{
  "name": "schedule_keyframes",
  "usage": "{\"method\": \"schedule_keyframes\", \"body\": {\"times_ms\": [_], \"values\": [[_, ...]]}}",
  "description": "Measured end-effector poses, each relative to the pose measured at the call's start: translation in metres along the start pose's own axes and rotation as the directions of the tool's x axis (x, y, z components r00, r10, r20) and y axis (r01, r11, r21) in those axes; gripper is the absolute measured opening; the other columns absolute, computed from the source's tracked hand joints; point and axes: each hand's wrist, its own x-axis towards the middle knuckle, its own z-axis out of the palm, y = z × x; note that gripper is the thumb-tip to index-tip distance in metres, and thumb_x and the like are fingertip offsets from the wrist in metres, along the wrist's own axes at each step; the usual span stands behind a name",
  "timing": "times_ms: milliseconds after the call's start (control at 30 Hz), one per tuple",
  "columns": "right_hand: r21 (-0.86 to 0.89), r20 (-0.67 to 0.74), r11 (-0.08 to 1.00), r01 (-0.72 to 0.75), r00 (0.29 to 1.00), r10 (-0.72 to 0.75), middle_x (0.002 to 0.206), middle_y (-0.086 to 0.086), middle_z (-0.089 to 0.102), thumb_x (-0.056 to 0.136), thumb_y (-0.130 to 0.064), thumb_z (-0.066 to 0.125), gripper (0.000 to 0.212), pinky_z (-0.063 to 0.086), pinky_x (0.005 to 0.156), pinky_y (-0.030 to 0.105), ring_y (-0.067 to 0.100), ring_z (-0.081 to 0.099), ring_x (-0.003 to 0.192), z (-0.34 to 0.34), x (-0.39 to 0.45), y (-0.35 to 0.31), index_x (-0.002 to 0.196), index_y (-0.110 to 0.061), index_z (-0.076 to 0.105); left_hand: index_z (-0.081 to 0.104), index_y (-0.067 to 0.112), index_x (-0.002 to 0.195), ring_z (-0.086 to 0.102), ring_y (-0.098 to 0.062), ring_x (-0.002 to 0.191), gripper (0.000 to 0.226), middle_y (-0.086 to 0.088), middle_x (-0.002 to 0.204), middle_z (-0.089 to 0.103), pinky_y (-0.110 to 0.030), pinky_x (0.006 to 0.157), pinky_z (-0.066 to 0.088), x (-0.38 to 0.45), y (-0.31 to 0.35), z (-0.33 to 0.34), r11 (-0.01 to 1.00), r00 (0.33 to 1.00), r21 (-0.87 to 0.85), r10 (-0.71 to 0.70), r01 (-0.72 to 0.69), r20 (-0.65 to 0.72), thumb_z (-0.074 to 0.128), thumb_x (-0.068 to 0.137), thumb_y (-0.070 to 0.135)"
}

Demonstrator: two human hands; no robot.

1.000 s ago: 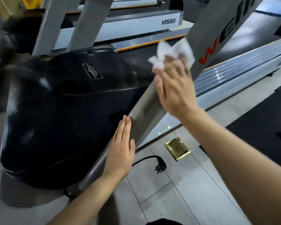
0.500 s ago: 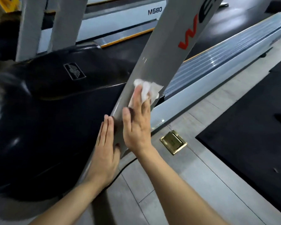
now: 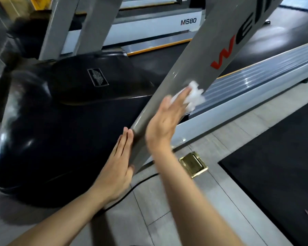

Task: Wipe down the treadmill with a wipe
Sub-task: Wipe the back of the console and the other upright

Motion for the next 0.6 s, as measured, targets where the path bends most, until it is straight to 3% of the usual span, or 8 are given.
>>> {"method": "schedule_keyframes", "body": {"times_ms": [67, 200, 333, 433, 600], "values": [[0.038, -0.078, 0.997, -0.073, 0.994, 0.076, 0.169, -0.007, -0.006, 0.108, -0.045, 0.015, 0.06, -0.011, 0.124, 0.03, 0.001, -0.017, 0.151, -0.01, 0.045, -0.013, 0.162, -0.027, -0.004, -0.027, 0.037, 0.154, -0.026, 0.007, 0.148, 0.1, 0.029, 0.157, -0.038, -0.029, 0.126, -0.004, 0.002, 0.001, 0.001, 0.999, 1.0, 0.051, -0.008, 0.007, 0.011, 0.048, 0.1, 0.0], [0.167, -0.017, 0.962, -0.216, 0.975, 0.222, 0.168, -0.014, -0.009, 0.11, -0.044, 0.015, 0.055, -0.011, 0.12, 0.031, 0.009, -0.016, 0.153, -0.01, 0.025, -0.013, 0.159, -0.037, -0.008, -0.026, 0.036, 0.155, -0.025, 0.007, 0.149, 0.1, 0.027, 0.159, -0.036, -0.024, 0.124, -0.006, 0.0, 0.002, -0.003, 0.999, 0.999, 0.054, -0.006, 0.004, 0.046, 0.046, 0.098, -0.005], [0.148, 0.127, 0.826, -0.544, 0.839, 0.529, 0.167, -0.019, -0.009, 0.11, -0.046, 0.016, 0.056, -0.004, 0.125, 0.038, 0.008, -0.011, 0.154, 0.001, -0.07, 0.021, 0.157, -0.045, -0.014, -0.016, 0.039, 0.157, -0.017, 0.007, 0.151, 0.096, 0.025, 0.164, -0.025, -0.024, 0.126, -0.001, 0.001, -0.007, -0.02, 0.998, 0.994, 0.054, 0.029, -0.035, 0.108, 0.045, 0.099, -0.007], [0.184, 0.18, 0.734, -0.654, 0.756, 0.629, 0.169, -0.011, -0.002, 0.11, -0.041, 0.02, 0.058, 0.003, 0.126, 0.039, 0.012, -0.003, 0.156, -0.002, -0.077, 0.024, 0.159, -0.038, -0.011, -0.011, 0.042, 0.157, -0.011, 0.006, 0.152, 0.095, 0.026, 0.166, -0.017, -0.028, 0.128, 0.002, 0.001, -0.009, -0.024, 0.999, 0.994, 0.001, 0.036, -0.036, 0.106, 0.047, 0.1, -0.006], [0.169, 0.018, 0.899, -0.403, 0.914, 0.406, 0.169, -0.011, -0.007, 0.111, -0.038, 0.021, 0.058, -0.002, 0.122, 0.033, 0.009, -0.01, 0.155, -0.008, -0.01, 0.006, 0.159, -0.038, -0.01, -0.013, 0.039, 0.158, -0.014, 0.007, 0.152, 0.092, 0.025, 0.166, -0.02, -0.022, 0.124, -0.001, 0.001, -0.006, -0.021, 1.0, 0.993, -0.014, 0.028, -0.026, 0.117, 0.044, 0.101, -0.004]]}}
